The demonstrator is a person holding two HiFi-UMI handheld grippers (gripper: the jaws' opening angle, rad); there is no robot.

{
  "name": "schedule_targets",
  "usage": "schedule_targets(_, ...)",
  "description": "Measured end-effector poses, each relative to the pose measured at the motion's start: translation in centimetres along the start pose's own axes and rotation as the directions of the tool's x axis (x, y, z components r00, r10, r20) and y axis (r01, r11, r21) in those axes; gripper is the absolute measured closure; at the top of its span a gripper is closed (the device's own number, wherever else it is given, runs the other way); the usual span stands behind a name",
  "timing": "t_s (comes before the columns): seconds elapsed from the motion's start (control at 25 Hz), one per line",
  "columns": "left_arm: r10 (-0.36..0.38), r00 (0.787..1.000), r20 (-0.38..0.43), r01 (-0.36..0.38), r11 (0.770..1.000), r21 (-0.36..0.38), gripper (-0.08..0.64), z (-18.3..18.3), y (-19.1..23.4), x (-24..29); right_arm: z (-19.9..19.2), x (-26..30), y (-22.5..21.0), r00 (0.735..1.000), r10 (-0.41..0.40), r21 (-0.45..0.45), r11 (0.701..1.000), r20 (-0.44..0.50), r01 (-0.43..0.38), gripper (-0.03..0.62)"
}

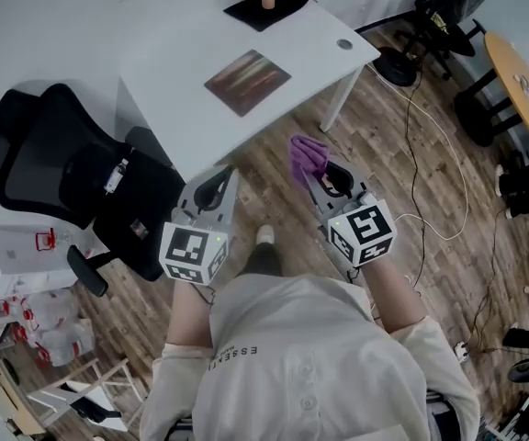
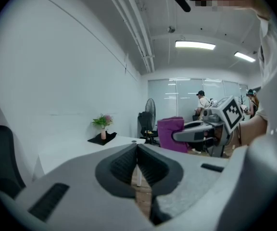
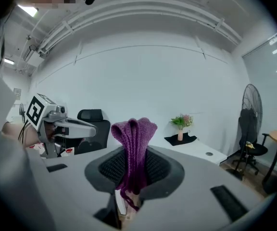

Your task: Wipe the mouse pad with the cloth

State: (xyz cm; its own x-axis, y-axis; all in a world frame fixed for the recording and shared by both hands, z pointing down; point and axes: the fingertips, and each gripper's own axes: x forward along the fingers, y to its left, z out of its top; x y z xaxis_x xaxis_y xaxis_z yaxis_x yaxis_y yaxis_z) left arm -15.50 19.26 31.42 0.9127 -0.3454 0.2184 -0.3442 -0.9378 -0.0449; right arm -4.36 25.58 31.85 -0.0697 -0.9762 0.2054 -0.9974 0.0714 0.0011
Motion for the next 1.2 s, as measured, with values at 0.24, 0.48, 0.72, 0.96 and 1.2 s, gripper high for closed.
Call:
schedule_targets(0.24, -0.003, 1.000, 0.000, 0.003, 1.000, 0.020, 0.557, 1.5, 8.7, 6.6, 1.4, 10.3, -3.8, 0.999, 0.007, 0.004, 1.000, -0.050, -0.007, 0.499)
schedule_targets(0.48, 0.019, 1.000, -0.024, -0.019, 1.000, 0.018, 0.557, 1.1, 14.5, 11.4, 1.4, 18.1, -7.0, 0.993, 0.036, 0.044, 0.999, -0.109, -0.031, 0.499)
schedule_targets(0.72, 0.097, 0.994, -0.051, -0.099, 0.994, -0.038, 0.557, -0.3, 19.0, 15.2, 0.9, 25.2, -9.7, 0.977, 0.141, 0.058, 0.989, -0.162, -0.134, 0.499)
schedule_targets(0.96, 0.252, 0.965, -0.078, -0.259, 0.960, -0.105, 0.557, -1.2, 24.2, 19.1, 0.0, 33.3, -12.1, 0.924, 0.303, 0.037, 0.952, -0.235, -0.303, 0.497)
schedule_targets(1.2, 0.387, 0.917, -0.096, -0.399, 0.895, -0.199, 0.557, -1.3, 27.6, 22.2, -0.8, 39.9, -13.2, 0.818, 0.470, 0.025, 0.871, -0.331, -0.491, 0.497)
